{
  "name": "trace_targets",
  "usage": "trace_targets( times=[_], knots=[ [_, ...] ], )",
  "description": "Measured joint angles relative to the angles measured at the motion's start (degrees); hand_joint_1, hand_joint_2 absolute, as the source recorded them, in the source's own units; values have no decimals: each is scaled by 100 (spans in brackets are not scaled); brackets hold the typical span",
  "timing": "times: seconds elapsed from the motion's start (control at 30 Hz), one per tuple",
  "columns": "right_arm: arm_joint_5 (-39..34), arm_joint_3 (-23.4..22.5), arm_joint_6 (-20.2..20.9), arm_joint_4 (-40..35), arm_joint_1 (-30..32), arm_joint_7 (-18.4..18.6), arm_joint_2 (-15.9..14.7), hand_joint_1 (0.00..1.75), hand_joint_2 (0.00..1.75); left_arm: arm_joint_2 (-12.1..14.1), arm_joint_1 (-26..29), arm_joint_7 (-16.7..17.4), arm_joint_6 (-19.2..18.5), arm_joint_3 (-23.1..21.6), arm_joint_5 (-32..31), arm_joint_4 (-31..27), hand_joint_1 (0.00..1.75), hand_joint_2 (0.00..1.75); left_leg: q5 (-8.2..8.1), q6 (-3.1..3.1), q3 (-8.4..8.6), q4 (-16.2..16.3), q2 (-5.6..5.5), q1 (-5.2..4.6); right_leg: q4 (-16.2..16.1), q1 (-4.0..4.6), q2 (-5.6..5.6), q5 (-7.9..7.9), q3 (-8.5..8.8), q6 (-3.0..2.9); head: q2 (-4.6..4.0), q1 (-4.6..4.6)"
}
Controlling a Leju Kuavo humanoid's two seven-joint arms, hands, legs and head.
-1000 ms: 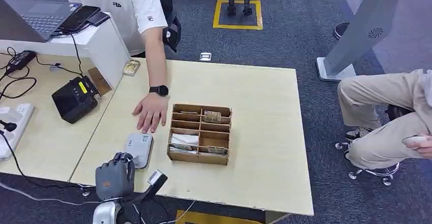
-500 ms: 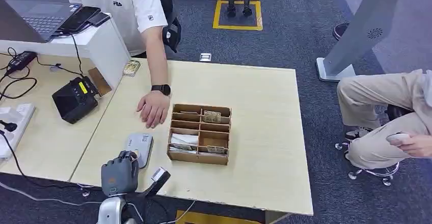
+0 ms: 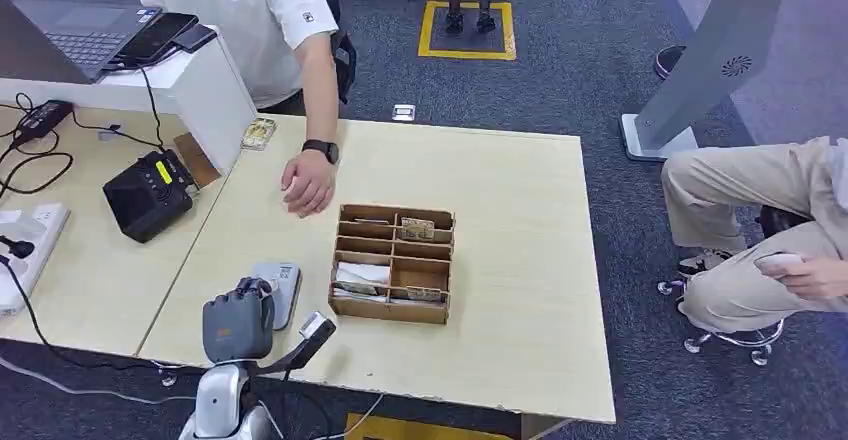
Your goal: Pass the card to the sensor for recognition and then transmit it.
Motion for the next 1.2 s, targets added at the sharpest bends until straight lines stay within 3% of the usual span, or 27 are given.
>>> trace_targets(
  times=[0.17, 0.23, 0.3, 0.37, 0.4, 0.43, 0.57, 0.73, 0.9, 1.2],
  knots=[
    [2, 0, 2, 2, 0, 6, 0, 0, 175, 0, -5, -96, 2, 2, 103, 11, 175, 175, 0, 0, 0, 0, 0, 0, 0, 0, 0, 0, 0, 0, 0, 0],
    [2, 0, 0, 2, 0, 24, 0, 0, 175, -11, -6, -324, 2, 33, 346, 11, 175, 175, 0, 0, 1, 0, 0, 0, 0, 0, 0, 0, 0, 0, 0, 0],
    [-7, 0, 2, 2, 1, 24, 0, 0, 175, -109, -7, -852, 6, 174, 822, -24, 175, 175, 0, 0, 1, 0, 0, 0, 0, 0, 0, 0, -1, 0, 0, 0],
    [-42, 0, 2, 2, 1, 28, 0, 0, 175, -271, -27, -1595, 9, 390, 1496, -112, 175, 175, 0, 0, 1, 0, -1, 0, 0, 0, 0, 0, -1, 0, 0, 0],
    [-74, 0, 0, 0, 1, 39, 0, 0, 175, -389, -49, -1902, 9, 507, 1866, -159, 105, 175, 0, 0, 1, 1, -1, 0, 0, 0, 0, 0, 0, 0, 0, 2],
    [-98, 0, 2, 0, 1, 46, 0, 0, 175, -475, -73, -2123, 6, 577, 2240, -206, 0, 175, 0, 0, 1, 1, 0, 0, 0, 0, 0, 1, -1, 0, 0, 2],
    [-105, 0, 2, 0, 1, 74, 0, 0, 175, -671, -232, -2359, 2, 586, 3354, -437, 0, 175, 1, 0, 0, 3, -1, 0, -1, 0, 0, 2, -2, 1, 0, 2],
    [35, 0, 2, -7, 1, 179, 0, 0, 175, -671, -566, -2059, -7, 226, 3953, -721, 0, 175, 2, -1, -1, 4, -2, 1, 0, 1, 0, 2, -4, 1, 0, 0],
    [129, 0, 2, -4, -1, 109, 0, 0, 175, -551, -1157, -1731, -31, -287, 4265, -811, 0, 175, 3, -2, -1, 3, -5, 1, 0, 1, -1, 3, -3, 0, 0, 0],
    [118, 0, 0, 0, -7, 0, 0, 0, 175, -341, -2176, -1537, -170, -752, 4946, -553, 0, 175, 4, -2, -3, 4, -6, 1, 0, 1, -1, 4, -4, 2, 0, 0]
  ],
)
